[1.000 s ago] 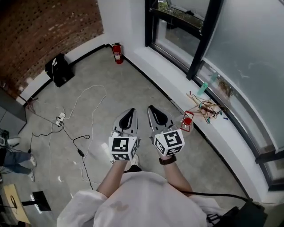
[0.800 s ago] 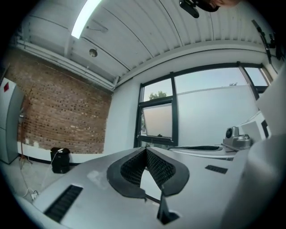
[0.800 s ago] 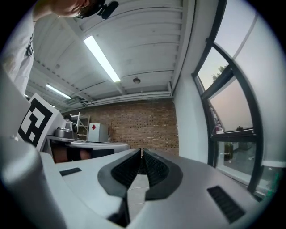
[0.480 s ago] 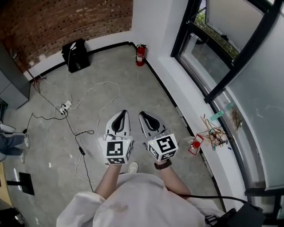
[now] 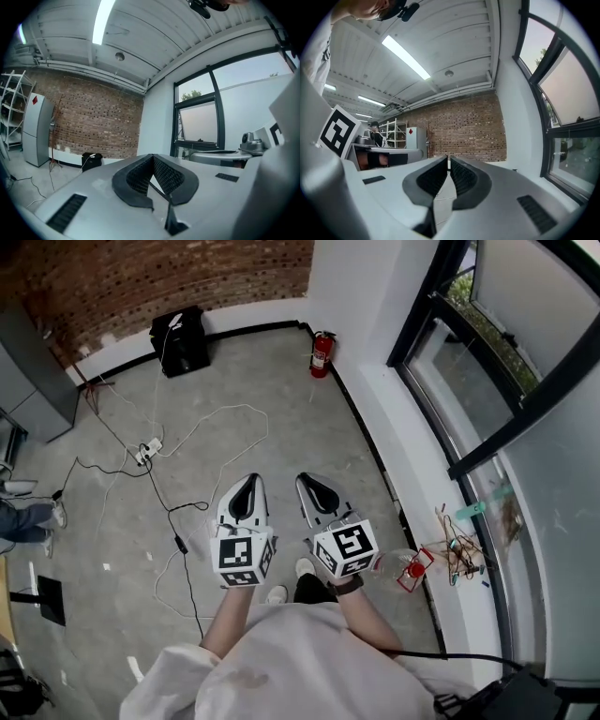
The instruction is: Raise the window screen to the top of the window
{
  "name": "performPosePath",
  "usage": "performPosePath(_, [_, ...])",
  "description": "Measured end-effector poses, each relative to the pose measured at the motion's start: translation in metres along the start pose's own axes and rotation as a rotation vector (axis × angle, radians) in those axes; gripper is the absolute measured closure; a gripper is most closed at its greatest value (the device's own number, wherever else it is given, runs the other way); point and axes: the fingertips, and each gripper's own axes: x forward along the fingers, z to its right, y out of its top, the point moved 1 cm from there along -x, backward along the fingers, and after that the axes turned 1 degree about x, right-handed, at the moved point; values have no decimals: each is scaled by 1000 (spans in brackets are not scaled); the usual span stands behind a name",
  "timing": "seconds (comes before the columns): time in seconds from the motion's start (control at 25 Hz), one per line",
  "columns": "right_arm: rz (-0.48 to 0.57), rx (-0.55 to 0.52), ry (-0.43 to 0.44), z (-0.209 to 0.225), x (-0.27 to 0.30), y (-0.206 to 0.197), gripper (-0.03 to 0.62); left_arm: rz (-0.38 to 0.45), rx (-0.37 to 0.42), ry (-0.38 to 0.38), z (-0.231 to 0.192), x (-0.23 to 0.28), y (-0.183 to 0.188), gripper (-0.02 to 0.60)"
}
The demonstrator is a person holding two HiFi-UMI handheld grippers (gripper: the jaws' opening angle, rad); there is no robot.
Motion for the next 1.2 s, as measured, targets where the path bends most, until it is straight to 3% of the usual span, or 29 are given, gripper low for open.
performPosePath(0.24, [59, -9, 58, 60, 32, 33, 574, 11, 12, 21, 24, 61, 13, 581])
performPosePath(0.4, [128, 41, 23, 111, 43, 48, 574, 42, 73, 26, 40, 93, 25, 581])
performPosePath(0.52, [129, 89, 13, 142, 55, 40, 574, 10, 96, 43, 40, 112, 18, 581])
performPosePath(0.64, [144, 85, 72, 153, 72, 35, 591, -26, 74, 44, 31, 140, 8, 581])
performPosePath(0.76, [168, 57, 121, 166, 99, 39, 592, -18, 84, -12, 25, 182, 11, 581])
performPosePath(1.04, [75, 36, 13, 227, 216, 24, 592, 15, 88, -142, -25, 293, 16, 581])
performPosePath(1.2, [114, -31, -73, 257, 285, 55, 592, 51, 49, -162, -82, 365, 43, 581])
